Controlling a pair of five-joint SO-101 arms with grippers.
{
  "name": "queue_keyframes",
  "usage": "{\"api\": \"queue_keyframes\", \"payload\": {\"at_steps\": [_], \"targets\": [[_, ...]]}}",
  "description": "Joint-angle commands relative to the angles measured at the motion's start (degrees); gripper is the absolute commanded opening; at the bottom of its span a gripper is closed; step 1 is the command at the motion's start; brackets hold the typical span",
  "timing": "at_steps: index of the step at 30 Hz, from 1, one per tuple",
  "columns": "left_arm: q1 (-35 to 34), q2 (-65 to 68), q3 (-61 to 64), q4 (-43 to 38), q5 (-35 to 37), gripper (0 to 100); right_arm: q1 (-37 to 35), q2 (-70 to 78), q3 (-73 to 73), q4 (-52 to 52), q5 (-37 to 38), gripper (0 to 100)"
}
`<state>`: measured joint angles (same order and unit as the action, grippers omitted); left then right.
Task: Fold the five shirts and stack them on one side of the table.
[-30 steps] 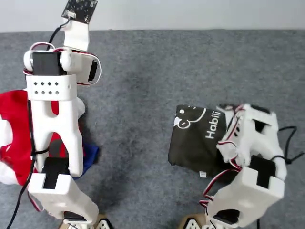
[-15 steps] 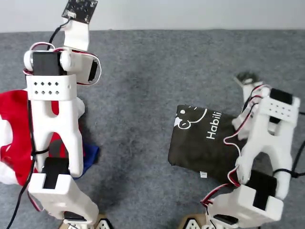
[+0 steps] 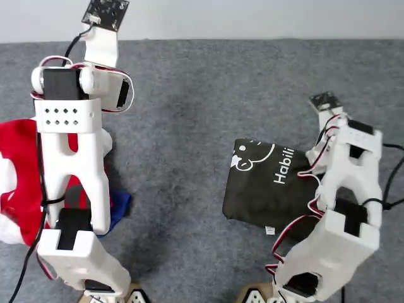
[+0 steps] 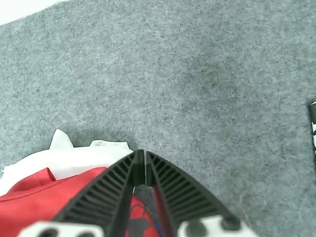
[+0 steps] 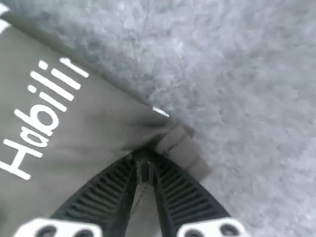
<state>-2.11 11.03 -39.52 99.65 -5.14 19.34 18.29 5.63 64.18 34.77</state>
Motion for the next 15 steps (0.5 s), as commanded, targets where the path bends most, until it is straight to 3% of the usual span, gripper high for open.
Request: {"api": "queue_keyframes", "payload": {"at_steps": [1,6,12,15], "targets": [[0.35,-3.43,-0.57,0.97,-0.26,1,-2.68,-3.74,-7.56,8.92,-3.87,0.9],[0.35,-3.43,-0.57,0.97,-0.26,1,-5.23,-9.27,-11.52,21.32,-5.71,2.9],[0.35,-3.43,-0.48,0.97,-0.26,1,-5.32,-10.77,-11.43,31.6,-15.47,27.0],[0.35,-3.34,-0.4,0.97,-0.26,1,-5.67,-9.63,-10.29,32.57,-20.31,30.3]]}}
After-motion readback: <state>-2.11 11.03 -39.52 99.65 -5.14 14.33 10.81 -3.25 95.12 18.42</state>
